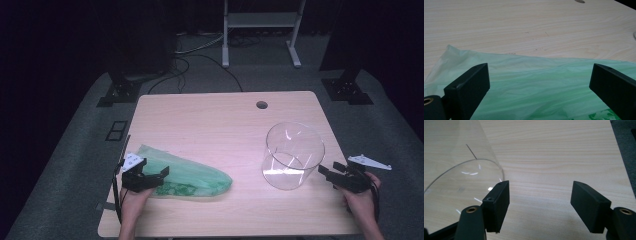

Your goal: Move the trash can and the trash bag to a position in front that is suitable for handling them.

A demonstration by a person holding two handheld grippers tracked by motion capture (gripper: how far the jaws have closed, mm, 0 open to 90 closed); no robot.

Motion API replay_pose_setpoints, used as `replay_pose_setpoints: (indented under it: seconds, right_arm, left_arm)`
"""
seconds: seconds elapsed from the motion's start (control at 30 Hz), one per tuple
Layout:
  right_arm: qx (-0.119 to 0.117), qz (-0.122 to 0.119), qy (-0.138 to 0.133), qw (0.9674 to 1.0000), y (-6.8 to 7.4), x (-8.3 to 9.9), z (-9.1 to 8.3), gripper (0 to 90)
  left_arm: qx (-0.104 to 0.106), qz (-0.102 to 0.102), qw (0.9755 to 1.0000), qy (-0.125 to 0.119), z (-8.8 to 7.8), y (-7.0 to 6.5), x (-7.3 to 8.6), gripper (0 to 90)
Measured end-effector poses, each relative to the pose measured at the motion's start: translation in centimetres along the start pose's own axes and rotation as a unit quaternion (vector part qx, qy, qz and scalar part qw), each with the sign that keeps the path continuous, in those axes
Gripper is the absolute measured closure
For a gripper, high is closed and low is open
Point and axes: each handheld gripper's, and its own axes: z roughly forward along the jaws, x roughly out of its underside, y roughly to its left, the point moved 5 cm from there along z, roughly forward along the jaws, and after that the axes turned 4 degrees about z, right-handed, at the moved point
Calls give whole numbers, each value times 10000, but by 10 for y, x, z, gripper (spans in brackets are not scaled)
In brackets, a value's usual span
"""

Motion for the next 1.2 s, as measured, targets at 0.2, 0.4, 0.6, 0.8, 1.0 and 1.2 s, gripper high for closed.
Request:
replay_pose_setpoints:
  seconds: [0.2,0.4,0.6,0.8,1.0,1.2]
  right_arm:
    - [-3,27,44,10000,-2,1,2,310]
    - [12,26,-9,10000,1,1,-2,310]
    - [54,25,-8,10000,6,0,-1,308]
    - [38,-83,33,10000,16,-2,5,306]
    - [40,-218,152,9996,26,-3,9,318]
    - [168,-295,292,9990,31,-5,11,325]
  left_arm:
    - [13,-24,10000,37,1,-1,1,19]
    - [60,14,10000,50,2,-3,1,19]
    - [74,21,10000,32,1,-4,1,19]
    - [42,-11,10000,64,2,-2,3,20]
    - [67,-24,10000,63,2,-1,3,20]
    - [78,-80,9999,86,2,1,5,21]
